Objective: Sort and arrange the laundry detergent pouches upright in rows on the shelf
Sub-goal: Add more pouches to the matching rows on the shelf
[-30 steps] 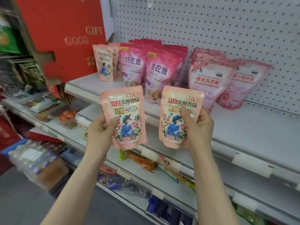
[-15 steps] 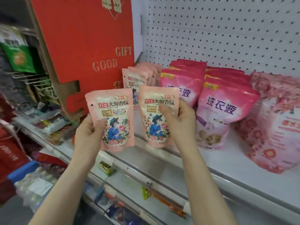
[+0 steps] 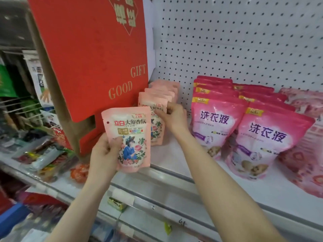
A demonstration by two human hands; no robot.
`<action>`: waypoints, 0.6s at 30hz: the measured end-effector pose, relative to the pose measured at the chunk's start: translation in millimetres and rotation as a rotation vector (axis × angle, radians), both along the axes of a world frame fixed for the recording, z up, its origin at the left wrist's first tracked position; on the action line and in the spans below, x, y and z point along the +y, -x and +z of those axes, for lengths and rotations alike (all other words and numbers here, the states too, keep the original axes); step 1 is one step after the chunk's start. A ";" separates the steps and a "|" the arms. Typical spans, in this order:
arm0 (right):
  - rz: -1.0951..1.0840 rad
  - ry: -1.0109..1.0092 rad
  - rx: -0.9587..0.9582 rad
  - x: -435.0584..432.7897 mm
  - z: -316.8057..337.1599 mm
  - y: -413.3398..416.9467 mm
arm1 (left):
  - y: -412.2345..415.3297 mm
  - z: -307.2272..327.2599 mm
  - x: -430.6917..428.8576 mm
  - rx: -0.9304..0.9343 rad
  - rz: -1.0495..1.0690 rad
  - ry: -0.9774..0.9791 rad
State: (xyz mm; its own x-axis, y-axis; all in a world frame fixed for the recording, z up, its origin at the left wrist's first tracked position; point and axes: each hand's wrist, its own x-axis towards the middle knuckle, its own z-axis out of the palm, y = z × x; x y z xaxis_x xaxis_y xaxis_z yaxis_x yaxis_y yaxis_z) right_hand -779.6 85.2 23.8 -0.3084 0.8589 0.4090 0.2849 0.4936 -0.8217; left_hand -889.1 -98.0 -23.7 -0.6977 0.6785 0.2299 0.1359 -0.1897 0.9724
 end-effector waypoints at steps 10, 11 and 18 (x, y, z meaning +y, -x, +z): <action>-0.017 -0.212 0.124 -24.2 20.3 -20.2 | 9.3 -2.4 18.3 0.048 -0.096 0.038; -0.012 -0.290 0.129 -33.0 30.2 -25.6 | 9.8 -1.3 20.7 0.056 -0.113 0.036; 0.150 -0.389 -0.285 -35.6 43.5 -19.3 | 20.4 11.2 48.8 0.116 -0.173 0.022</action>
